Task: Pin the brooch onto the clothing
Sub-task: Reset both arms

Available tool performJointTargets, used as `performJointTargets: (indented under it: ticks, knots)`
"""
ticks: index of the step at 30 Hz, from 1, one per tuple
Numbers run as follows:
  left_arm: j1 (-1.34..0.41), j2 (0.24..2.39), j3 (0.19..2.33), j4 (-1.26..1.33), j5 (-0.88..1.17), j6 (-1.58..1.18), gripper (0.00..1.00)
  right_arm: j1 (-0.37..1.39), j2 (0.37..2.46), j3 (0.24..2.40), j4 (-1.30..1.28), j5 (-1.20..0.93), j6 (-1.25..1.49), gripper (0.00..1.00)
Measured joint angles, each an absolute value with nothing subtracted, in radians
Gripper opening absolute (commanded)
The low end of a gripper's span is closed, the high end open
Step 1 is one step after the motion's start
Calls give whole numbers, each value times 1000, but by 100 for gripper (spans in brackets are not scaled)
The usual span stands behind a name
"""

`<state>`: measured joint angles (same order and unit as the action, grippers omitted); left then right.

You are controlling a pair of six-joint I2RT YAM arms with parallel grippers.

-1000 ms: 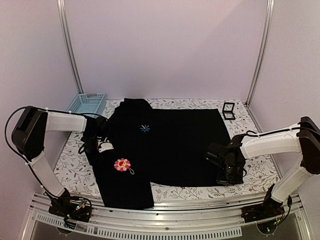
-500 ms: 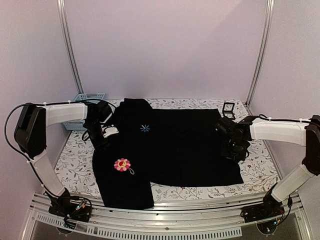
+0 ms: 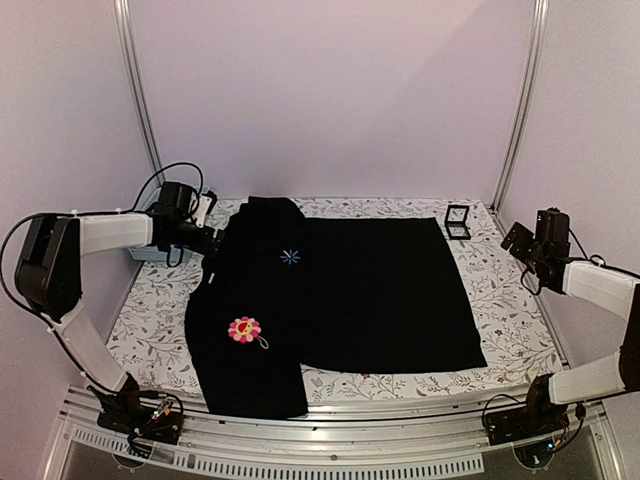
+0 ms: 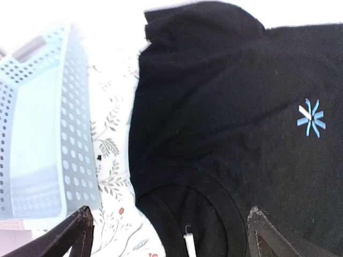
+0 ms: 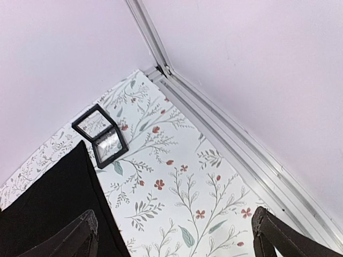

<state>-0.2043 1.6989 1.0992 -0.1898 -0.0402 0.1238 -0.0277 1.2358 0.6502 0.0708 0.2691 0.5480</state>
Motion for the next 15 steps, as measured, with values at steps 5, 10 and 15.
performJointTargets:
  ticks: [5,10,15]
  knots:
    - [-205,1647,922,56,-104,23,100,-28,1208,580,247,243,460,99]
    - [-205,1642,862,162,-150,-29,100,-28,1207,512,357,229,411,99]
    - [-205,1630,858,210,-170,-51,100,-28,1219,461,437,231,402,99]
